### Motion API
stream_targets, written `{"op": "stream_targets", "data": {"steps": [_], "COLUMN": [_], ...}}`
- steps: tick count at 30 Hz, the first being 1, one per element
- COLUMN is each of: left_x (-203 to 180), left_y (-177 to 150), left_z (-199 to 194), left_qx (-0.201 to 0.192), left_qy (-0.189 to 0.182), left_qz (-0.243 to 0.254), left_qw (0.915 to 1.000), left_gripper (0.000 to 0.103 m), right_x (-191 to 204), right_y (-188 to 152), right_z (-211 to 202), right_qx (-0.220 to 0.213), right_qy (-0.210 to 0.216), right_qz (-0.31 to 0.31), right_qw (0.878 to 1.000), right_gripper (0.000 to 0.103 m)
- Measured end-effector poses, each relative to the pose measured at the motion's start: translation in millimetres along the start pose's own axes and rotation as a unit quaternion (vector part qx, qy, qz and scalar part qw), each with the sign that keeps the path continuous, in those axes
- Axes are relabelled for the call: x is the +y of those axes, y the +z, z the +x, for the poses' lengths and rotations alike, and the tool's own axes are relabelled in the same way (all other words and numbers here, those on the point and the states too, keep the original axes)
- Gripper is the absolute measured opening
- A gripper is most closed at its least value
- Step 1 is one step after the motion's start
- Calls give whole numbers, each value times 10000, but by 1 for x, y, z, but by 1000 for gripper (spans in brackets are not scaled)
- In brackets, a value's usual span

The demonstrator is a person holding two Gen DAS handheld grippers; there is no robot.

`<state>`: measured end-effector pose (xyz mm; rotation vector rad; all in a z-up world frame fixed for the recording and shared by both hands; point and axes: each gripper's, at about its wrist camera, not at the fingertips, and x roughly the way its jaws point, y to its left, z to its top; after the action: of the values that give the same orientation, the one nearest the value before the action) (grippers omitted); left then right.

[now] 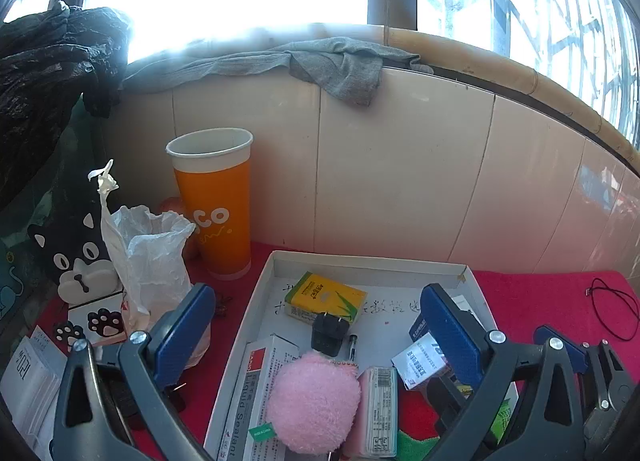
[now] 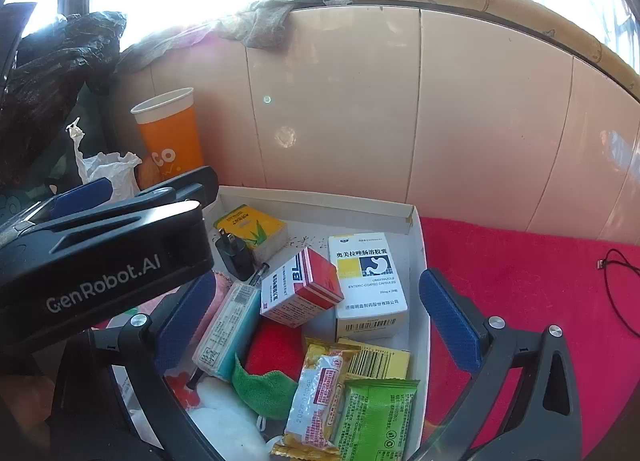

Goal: Organize objects

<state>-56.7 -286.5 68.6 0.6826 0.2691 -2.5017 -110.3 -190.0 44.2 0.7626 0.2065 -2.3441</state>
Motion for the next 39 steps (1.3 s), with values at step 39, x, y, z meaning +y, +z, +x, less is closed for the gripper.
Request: {"op": "stream_targets", "data": {"steps": [39], "left_x": [14], "left_y": [-39], "left_z": [-108], "left_qx": [-357], "left_qy": [569], "left_qz": [30], "left_qw": [9977], "left_gripper": [103], "right_x": [-37], "right_y": [-15], "right_z": [-89], "right_qx": [-703], "right_qy": [-574], "right_qz": [460], "right_qw": [9948], "right_gripper": [103]}}
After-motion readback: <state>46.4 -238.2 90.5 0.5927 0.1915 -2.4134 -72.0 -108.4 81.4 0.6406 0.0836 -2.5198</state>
